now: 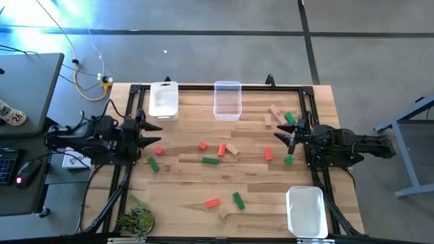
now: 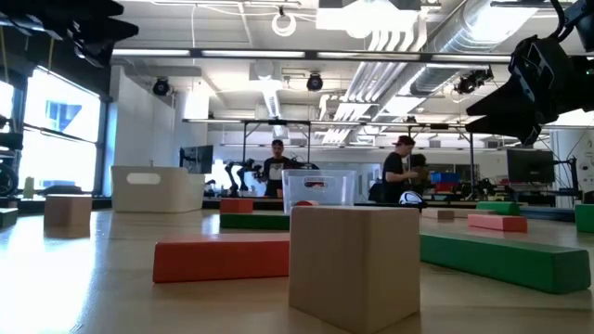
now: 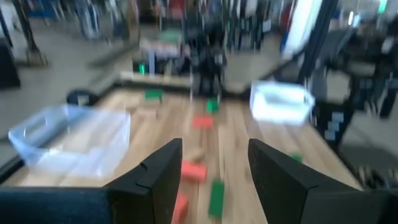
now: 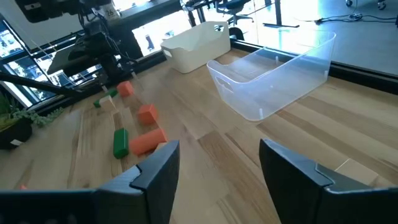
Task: Sort & place blocks by color
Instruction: Put the brown block into the top white bin
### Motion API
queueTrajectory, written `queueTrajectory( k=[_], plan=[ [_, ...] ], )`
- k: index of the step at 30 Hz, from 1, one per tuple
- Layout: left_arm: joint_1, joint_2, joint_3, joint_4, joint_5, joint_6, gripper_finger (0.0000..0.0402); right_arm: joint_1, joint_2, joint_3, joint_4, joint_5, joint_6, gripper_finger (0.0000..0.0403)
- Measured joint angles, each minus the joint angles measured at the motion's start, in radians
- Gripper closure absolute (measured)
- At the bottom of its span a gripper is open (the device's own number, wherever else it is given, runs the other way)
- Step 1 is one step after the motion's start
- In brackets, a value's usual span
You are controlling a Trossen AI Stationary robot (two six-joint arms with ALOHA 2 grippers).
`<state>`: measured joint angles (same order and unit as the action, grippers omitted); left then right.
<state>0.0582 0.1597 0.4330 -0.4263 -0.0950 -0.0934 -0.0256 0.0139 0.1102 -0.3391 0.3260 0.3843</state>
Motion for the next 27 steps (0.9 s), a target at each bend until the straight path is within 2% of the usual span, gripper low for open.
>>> queueTrajectory(
  k=[3,15,21,27],
  plan=[
    [0.000,0.089,0.093,-0.126,0.012,-0.001,0.0229,0.000,0.000,0.000,0.000,0.000,0.000,0.0194],
    [-0.001,0.459,0.313,-0.245,0.110,-0.007,0.0229,0.000,0.000,0.000,0.000,0.003,0.000,0.0194],
    [0.000,0.636,0.396,-0.423,0.110,-0.020,0.0229,0.000,0.000,0.000,0.000,0.002,0.000,0.0194],
    [0.000,0.763,0.425,-0.569,0.134,-0.034,0.0229,0.000,0.000,0.000,0.000,0.002,0.000,0.0194]
  ],
)
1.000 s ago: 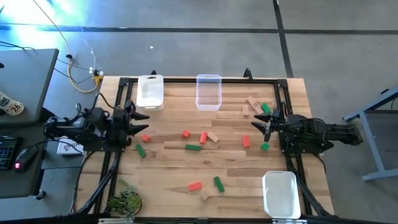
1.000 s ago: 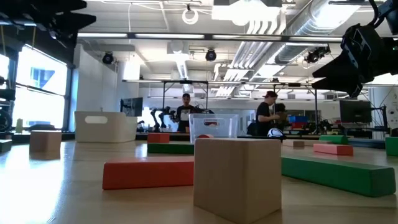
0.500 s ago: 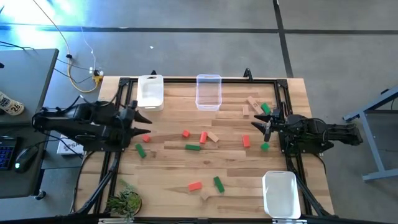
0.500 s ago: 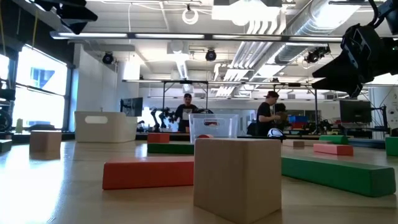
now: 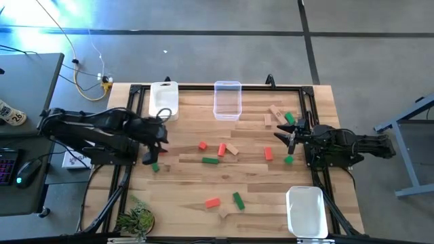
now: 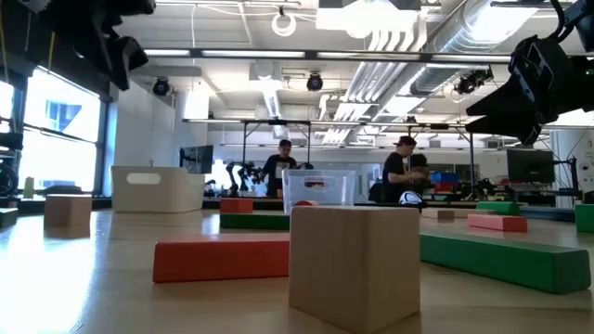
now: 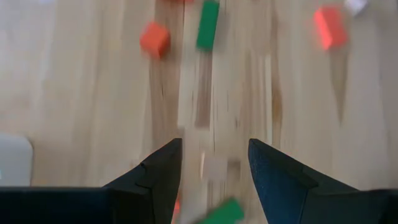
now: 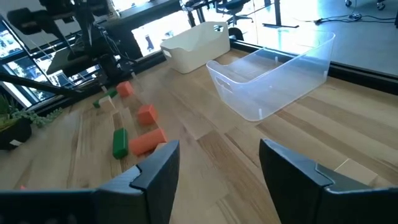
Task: Sort & place blocks by color
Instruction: Put the brown block into the top white bin
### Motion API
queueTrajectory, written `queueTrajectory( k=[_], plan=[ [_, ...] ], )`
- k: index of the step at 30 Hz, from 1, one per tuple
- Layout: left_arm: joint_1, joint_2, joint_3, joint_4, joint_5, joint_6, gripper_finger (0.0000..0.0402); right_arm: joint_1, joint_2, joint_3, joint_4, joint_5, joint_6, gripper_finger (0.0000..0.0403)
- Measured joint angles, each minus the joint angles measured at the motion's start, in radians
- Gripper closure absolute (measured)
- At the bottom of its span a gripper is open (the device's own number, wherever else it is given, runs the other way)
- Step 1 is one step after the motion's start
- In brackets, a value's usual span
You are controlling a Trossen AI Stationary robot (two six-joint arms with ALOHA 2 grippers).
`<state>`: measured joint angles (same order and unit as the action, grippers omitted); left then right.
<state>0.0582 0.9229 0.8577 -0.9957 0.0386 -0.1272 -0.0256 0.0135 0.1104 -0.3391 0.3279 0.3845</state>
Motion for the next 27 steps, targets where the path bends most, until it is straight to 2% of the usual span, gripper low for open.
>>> queueTrajectory(
  k=[10,27],
  plan=[
    [-0.001,0.146,0.001,-0.060,0.047,0.042,0.0229,0.000,0.000,0.000,0.000,-0.004,0.000,0.0194],
    [-0.002,0.456,0.001,-0.054,0.089,0.000,0.0229,0.000,0.000,0.000,0.000,-0.003,0.000,0.0194]
  ],
)
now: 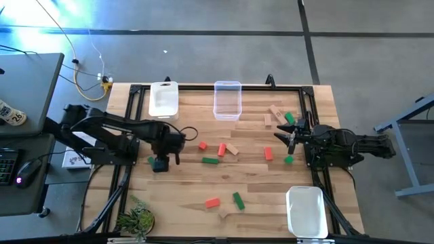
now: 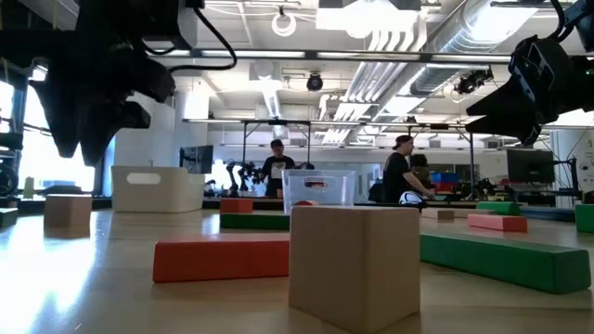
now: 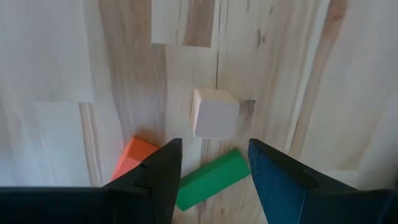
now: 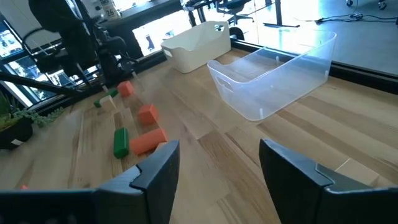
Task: Sort & place blocks by color
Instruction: Put the brown block into the top white bin
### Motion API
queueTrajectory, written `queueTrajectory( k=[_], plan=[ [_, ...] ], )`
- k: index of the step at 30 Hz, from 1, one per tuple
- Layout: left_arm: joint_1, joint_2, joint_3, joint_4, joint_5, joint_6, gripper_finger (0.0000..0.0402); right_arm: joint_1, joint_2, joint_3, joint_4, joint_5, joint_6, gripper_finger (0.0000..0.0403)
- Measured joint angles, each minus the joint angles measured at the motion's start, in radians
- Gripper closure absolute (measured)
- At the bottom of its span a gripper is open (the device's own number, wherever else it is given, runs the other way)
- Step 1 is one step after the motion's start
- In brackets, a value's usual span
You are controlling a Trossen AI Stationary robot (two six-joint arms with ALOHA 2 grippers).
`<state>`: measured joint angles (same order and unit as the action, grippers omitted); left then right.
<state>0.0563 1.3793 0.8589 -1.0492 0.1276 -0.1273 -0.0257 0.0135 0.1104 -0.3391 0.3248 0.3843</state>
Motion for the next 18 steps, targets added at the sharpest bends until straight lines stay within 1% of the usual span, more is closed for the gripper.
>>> queueTrajectory(
  k=[3,9,18],
  plan=[
    [0.000,0.040,0.000,0.000,0.000,0.000,0.0229,0.000,0.000,0.000,0.000,0.000,0.000,0.0194],
    [-0.002,0.078,0.000,0.007,0.020,-0.001,0.0229,0.000,0.000,0.000,0.000,0.000,0.000,0.0194],
    [-0.054,0.110,0.000,0.057,0.015,-0.002,0.0229,0.000,0.000,0.000,0.000,0.001,0.000,0.0194]
  ],
)
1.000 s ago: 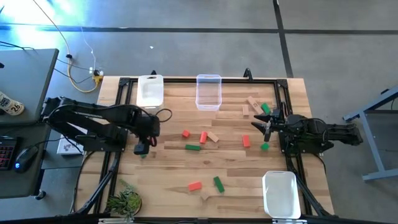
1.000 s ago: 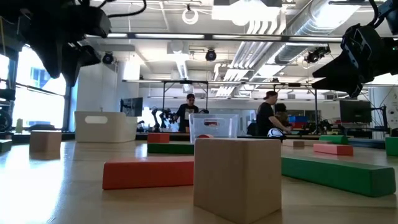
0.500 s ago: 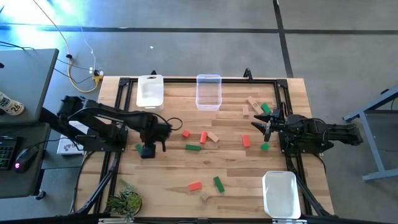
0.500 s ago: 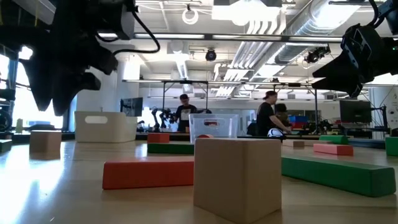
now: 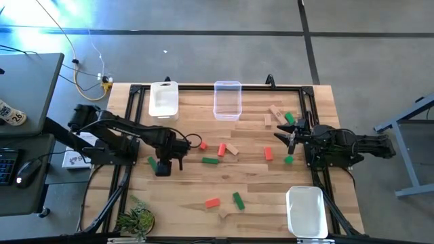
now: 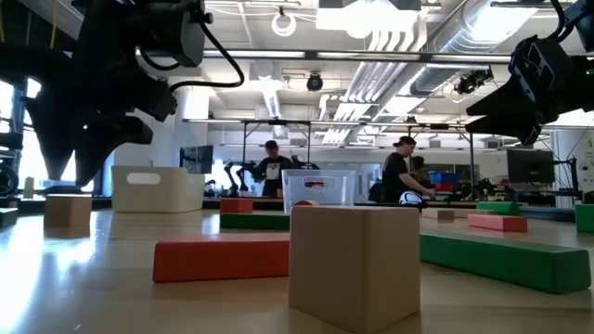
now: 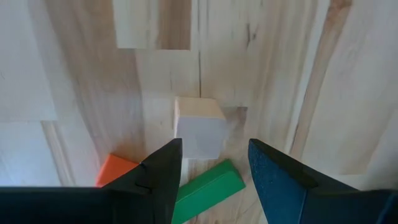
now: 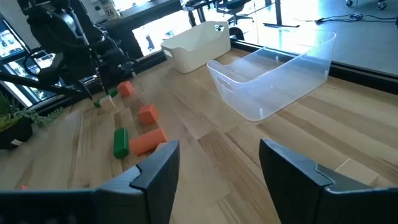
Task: Sort & place blocks by color
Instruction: Put the brown block into the top white bin
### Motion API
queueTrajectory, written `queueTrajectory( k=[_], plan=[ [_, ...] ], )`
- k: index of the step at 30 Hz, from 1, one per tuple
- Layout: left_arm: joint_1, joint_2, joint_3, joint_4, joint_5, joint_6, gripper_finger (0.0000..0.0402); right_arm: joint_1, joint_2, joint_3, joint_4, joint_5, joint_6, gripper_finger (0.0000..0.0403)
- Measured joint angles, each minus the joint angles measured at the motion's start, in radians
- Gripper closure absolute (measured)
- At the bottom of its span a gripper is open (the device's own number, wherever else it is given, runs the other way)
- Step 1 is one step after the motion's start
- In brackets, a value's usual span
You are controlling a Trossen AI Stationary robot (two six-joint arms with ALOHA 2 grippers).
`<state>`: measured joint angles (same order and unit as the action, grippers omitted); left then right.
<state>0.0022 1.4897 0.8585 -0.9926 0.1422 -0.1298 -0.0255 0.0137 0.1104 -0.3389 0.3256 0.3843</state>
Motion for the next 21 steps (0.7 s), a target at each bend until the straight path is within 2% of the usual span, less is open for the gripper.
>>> queueTrajectory(
  k=[8,21],
  plan=[
    [-0.024,0.024,0.000,0.001,-0.075,-0.052,0.0229,0.000,0.000,0.000,0.000,0.004,0.000,0.0194],
    [-0.024,0.025,0.000,0.027,-0.059,-0.051,0.0229,0.000,0.000,0.000,0.000,0.003,0.000,0.0194]
  ],
)
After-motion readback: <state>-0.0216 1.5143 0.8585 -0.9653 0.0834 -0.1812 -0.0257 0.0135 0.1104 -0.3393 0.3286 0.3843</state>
